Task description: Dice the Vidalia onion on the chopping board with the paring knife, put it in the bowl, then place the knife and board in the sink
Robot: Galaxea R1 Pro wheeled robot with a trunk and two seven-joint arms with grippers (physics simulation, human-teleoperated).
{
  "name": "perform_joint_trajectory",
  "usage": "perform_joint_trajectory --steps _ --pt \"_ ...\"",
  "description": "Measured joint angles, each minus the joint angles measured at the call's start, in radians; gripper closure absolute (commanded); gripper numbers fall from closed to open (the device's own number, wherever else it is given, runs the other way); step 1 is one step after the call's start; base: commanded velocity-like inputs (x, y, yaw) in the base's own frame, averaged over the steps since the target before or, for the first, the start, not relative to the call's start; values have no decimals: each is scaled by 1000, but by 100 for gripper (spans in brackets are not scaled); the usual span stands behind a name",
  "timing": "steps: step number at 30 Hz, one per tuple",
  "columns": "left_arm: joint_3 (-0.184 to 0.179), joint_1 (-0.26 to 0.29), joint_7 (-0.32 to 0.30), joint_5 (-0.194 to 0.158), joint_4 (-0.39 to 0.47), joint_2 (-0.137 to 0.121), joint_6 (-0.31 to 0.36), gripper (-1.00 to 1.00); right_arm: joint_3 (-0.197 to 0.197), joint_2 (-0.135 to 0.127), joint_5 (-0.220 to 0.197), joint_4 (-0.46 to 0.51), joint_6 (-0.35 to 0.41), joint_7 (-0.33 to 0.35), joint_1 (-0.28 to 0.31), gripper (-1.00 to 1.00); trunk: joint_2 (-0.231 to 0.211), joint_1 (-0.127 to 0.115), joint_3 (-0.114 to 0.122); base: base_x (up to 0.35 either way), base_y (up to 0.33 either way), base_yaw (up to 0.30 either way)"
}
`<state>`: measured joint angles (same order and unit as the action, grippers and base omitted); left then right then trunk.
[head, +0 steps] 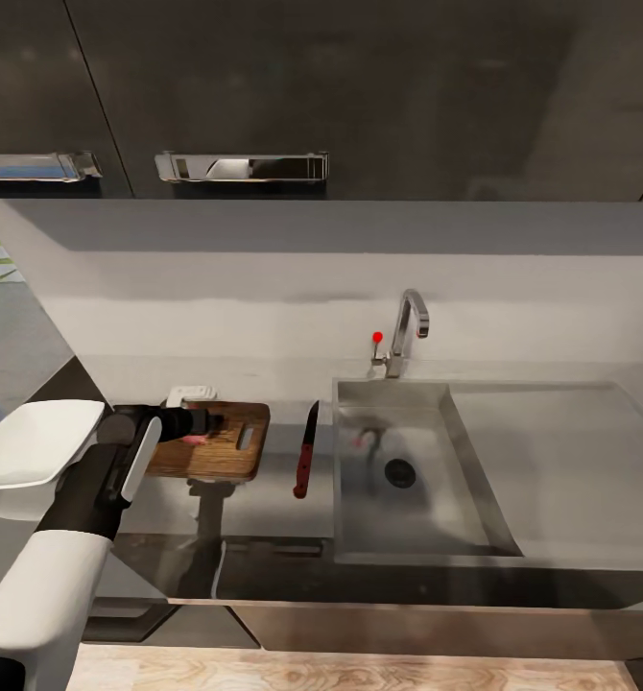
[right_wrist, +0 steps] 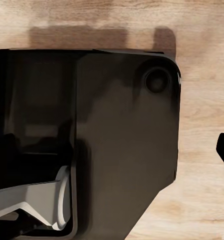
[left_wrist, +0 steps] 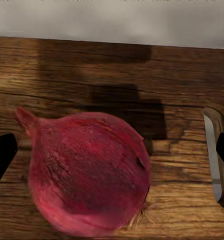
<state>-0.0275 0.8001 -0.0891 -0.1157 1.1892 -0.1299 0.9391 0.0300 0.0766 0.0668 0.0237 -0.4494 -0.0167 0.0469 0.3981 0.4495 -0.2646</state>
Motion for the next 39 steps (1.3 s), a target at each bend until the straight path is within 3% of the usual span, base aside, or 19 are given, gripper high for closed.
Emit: perform_joint_trajectory --steps 16,27,39 --pt "1 0 0 1 35 -1 5 -100 0 0 0 0 1 0 0 -100 0 0 0 0 0 0" --pt "18 0 3 -1 281 -5 64 -100 0 0 -1 0 0 0 0 -100 0 0 0 -3 0 0" --pt "20 0 4 -1 264 -6 67 -100 0 1 -1 0 0 -4 0 -100 0 1 0 -281 0 0"
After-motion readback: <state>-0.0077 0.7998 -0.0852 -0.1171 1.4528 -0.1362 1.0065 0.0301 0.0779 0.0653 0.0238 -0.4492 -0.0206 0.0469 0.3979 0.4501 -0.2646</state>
